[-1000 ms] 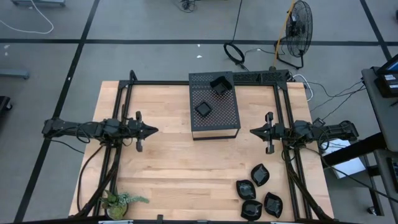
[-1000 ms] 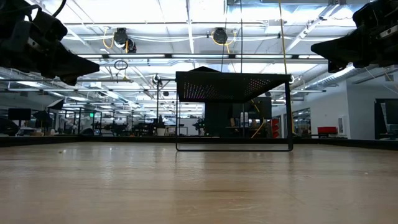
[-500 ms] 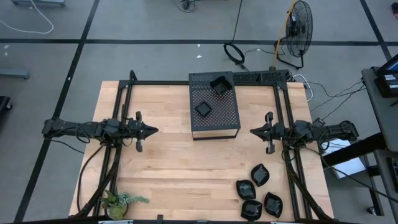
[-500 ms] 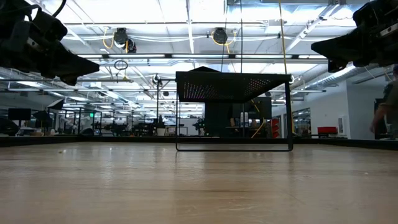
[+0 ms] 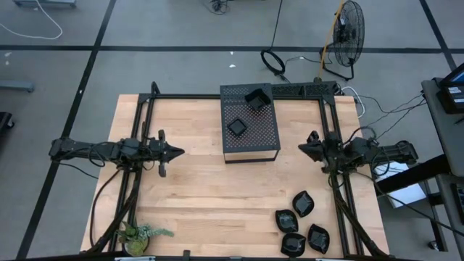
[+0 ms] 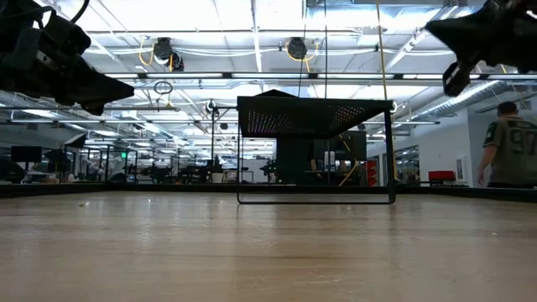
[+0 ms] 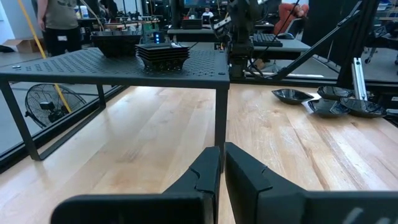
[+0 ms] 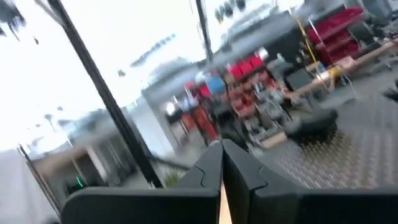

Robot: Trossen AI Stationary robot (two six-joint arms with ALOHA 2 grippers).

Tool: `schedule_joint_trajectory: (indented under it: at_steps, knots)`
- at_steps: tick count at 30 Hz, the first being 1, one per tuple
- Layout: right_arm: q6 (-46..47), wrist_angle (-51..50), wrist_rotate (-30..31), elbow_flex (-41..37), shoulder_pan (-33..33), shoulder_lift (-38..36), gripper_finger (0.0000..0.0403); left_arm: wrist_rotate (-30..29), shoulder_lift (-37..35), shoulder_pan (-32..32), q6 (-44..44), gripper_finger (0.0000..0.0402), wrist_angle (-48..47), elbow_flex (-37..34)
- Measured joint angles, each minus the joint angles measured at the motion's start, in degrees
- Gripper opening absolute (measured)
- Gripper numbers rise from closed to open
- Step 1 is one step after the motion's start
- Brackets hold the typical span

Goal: Pick & Place Mini shaped plates
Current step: Put the leaf shaped plate on the shelf

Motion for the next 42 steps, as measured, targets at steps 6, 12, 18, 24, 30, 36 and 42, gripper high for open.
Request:
schedule_joint_trajectory:
  at_steps: [6,12,18,24,30,36,42]
  knots:
    - [3.89,23.30,-11.62,-0.02,2.14,5.63,0.0034,-0.04,-0.01,0.01,0.00,0.0026,0.00,0.00]
    - [-4.68,41.69,-15.85,1.10,12.72,24.86,0.0059,-0.17,-0.01,0.01,0.00,0.0026,0.00,0.00]
    - [-18.33,44.76,-15.67,12.03,22.63,44.31,0.0096,-0.16,0.01,0.01,0.00,0.0026,0.00,0.00]
    - [-8.04,2.87,-6.51,31.68,28.61,53.68,0.0183,-0.28,0.02,0.01,0.00,0.0026,-0.09,0.00]
    - [26.50,-52.45,1.63,47.48,32.16,61.13,0.0220,-0.35,0.37,0.01,0.00,0.0026,-0.01,0.00]
    - [55.28,-70.24,-8.61,45.53,35.68,63.37,0.0196,-0.33,0.39,-0.01,0.00,0.0026,-0.04,0.02]
    - [64.92,-66.20,-8.27,39.32,36.82,63.35,0.0173,-0.35,0.39,-0.01,0.00,0.0026,-0.02,0.00]
